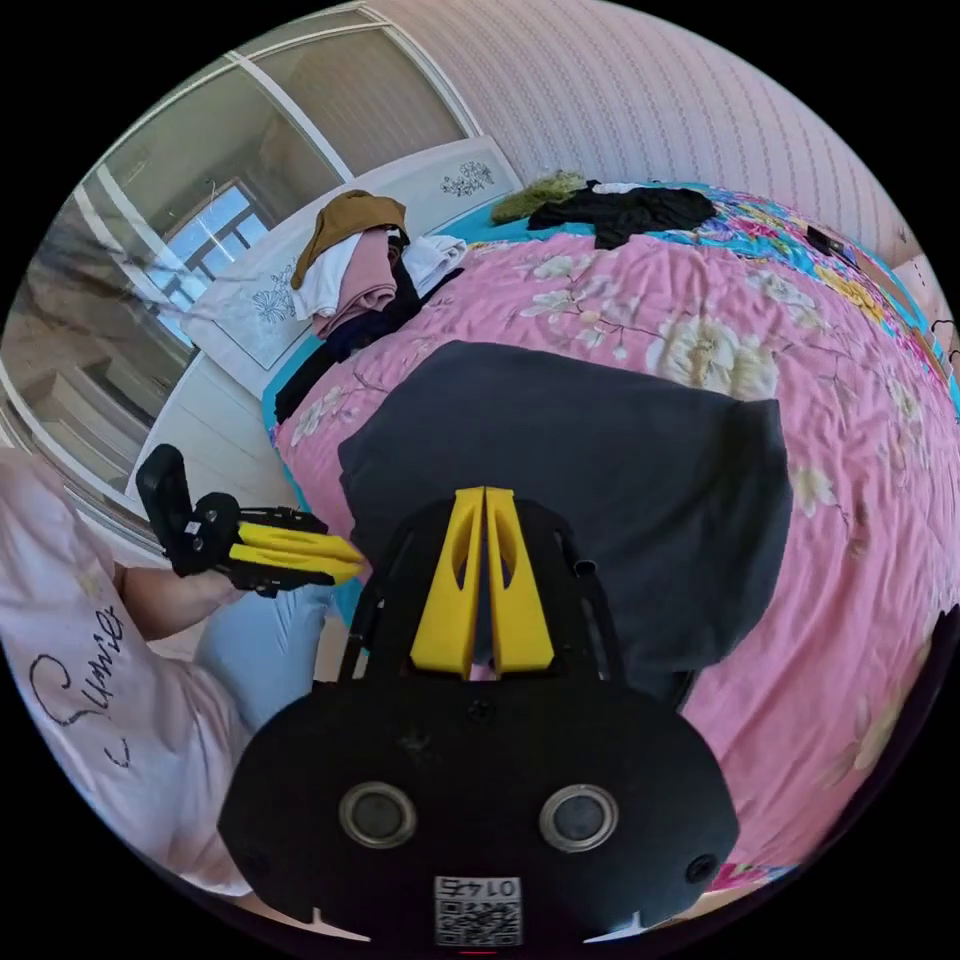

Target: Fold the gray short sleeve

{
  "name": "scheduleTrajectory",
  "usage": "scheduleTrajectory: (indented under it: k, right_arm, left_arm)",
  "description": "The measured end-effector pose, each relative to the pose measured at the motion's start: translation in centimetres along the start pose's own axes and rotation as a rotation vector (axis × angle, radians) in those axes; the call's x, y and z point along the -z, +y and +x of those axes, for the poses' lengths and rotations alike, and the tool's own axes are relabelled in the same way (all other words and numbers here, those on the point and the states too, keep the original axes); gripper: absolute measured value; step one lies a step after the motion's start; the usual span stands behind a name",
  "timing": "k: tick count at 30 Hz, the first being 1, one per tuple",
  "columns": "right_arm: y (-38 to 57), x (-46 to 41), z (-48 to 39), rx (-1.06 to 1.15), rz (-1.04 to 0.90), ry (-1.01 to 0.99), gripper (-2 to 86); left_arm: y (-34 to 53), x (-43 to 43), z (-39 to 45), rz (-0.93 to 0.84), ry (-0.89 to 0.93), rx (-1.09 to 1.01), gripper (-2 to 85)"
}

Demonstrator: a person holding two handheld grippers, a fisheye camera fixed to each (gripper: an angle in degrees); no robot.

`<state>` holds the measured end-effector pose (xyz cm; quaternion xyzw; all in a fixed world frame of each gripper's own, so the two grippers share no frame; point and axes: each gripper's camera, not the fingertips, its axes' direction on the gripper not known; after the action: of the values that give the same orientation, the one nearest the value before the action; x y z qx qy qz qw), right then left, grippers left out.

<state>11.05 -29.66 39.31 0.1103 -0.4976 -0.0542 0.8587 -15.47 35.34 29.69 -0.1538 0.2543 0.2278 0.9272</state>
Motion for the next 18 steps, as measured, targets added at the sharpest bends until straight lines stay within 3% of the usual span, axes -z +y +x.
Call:
scheduleTrajectory:
  k: [3, 6, 7, 8, 10, 14, 18]
  right_arm:
    - [-4.0, -2.7, -0.2, 0.030, 0.004, 0.125, -0.4]
    - [-6.4, -7.5, -0.3, 0.056, -0.110, 0.253, -0.5]
    - [-6.6, -10.5, 0.1, 0.068, -0.229, 0.267, -0.6]
    - [-6.4, -12.6, 0.5, 0.064, -0.275, 0.276, -0.8]
    - [-5.8, -12.5, 0.6, 0.060, -0.189, 0.287, -0.9]
    - [-7.8, -12.2, 0.7, 0.121, -0.279, 0.239, -0.9]
    - [-10.9, -11.9, 1.0, 0.155, -0.221, 0.337, -0.7]
  left_arm:
    - [-1.4, -1.9, 1.1, 0.031, -0.048, 0.013, -0.8]
    - [-1.4, -5.0, 1.5, -0.016, -0.158, 0.011, -0.9]
    - [-0.7, -6.2, 1.8, -0.009, -0.177, -0.014, -1.0]
    - [0.4, -6.1, 2.1, 0.080, -0.201, -0.035, -1.0]
    - [1.0, -6.2, 2.3, 0.108, -0.212, -0.044, -1.0]
    - [-0.2, -5.2, 2.0, 0.064, -0.182, -0.031, -1.0]
    - [-0.2, -4.2, 2.4, 0.134, -0.150, -0.008, -1.0]
